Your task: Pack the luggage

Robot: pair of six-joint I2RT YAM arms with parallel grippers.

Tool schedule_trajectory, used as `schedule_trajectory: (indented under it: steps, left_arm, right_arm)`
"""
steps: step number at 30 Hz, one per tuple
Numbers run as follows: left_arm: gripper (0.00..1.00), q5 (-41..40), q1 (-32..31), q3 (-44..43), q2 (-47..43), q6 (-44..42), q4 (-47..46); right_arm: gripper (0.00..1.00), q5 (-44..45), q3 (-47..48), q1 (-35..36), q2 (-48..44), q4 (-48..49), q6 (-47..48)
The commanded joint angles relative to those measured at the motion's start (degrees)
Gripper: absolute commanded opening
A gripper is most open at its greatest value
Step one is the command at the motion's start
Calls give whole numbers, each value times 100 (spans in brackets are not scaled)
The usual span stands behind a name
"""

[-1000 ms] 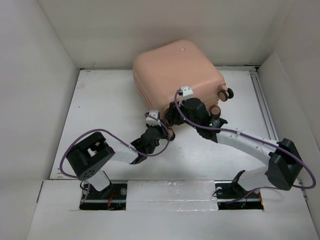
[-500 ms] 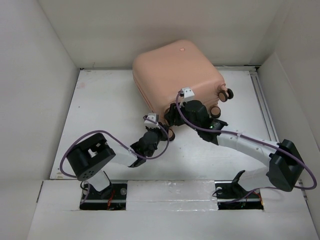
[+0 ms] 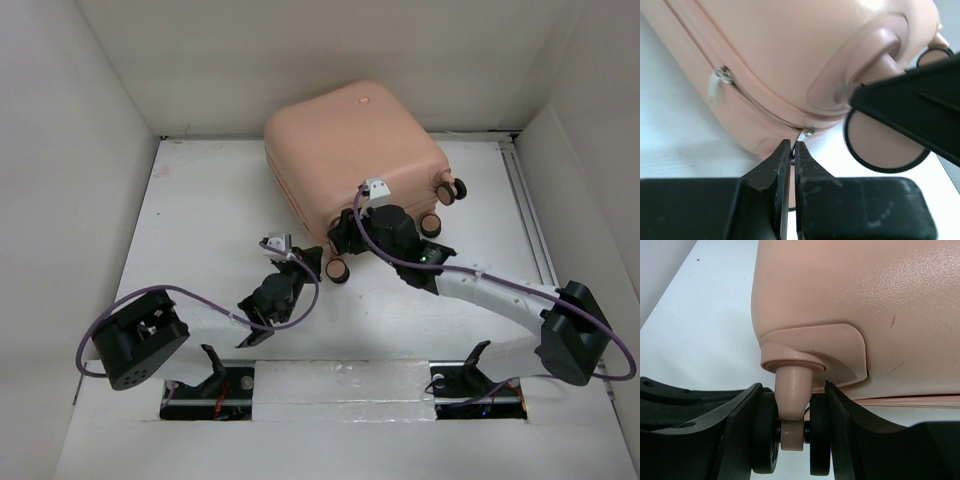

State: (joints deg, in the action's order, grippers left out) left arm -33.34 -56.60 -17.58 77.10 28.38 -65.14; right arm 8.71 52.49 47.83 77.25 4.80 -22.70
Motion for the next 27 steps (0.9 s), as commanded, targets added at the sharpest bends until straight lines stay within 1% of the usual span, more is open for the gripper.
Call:
schedule_trajectory:
  steps: [1,5,7,9,11,12,13,14,15,16,17,18,19,21,22,23,25,27]
  left_arm:
    - [0,-770,254,316,-406,-43,-52]
    - [0,-980,378,563,-888,-105,159]
    - [0,-1051,378,563,-968,-157,388]
    - [0,-1305,378,563,-1091,-157,615]
    - [0,-1306,378,650,-1249,-236,731]
    - [0,-767,378,651,-1320,-393,609]
    - [0,-483,378,712,-1320,-464,443]
    - [0,-202,378,565,-1320,-465,354]
    - [0,280,378,433,-1199,-526,458]
    - [4,502,325,327,-980,-527,459]
    - [12,687,264,247,-847,-683,320]
    - [27,811,185,90,-707,-763,231]
    - [31,960,97,-16,-444,-764,230]
    - [39,1224,96,-288,-188,-764,90]
    - [45,1295,96,-359,-65,-816,20]
    - [46,1295,96,-438,154,-817,19]
    - [49,1234,96,-649,314,-878,-33]
    - [49,998,96,-886,647,-948,-33]
  right_arm:
    - [0,-722,-107,314,-272,-58,-15]
    - [0,-774,-107,130,-325,-58,-15]
    - [0,-774,-107,77,-325,-58,-15]
    - [0,-827,-160,16,-325,-58,-15]
    - [0,-897,-160,-54,-377,-58,-15]
    - [0,-950,-160,-55,-378,-58,-15]
    - [0,-950,-160,-55,-378,-58,-15]
    - [0,-950,-160,-55,-378,-58,-15]
    - [0,-950,-160,-55,-378,-58,-15]
    - [0,-1002,-160,-55,-378,-58,-15]
    - [0,-1003,-160,-55,-378,-58,-15]
    - [0,-1064,-108,-55,-378,-58,-15]
    - [0,-1117,-107,-55,-378,-58,-15]
    - [0,-1117,-55,-55,-325,-58,-15]
    - [0,-1178,-55,-55,-325,-58,-15]
    - [0,-1179,-55,-55,-325,-58,-15]
    - [0,-1240,-2,-55,-273,-58,-15]
    - [0,-1371,-2,-3,-272,-58,-15]
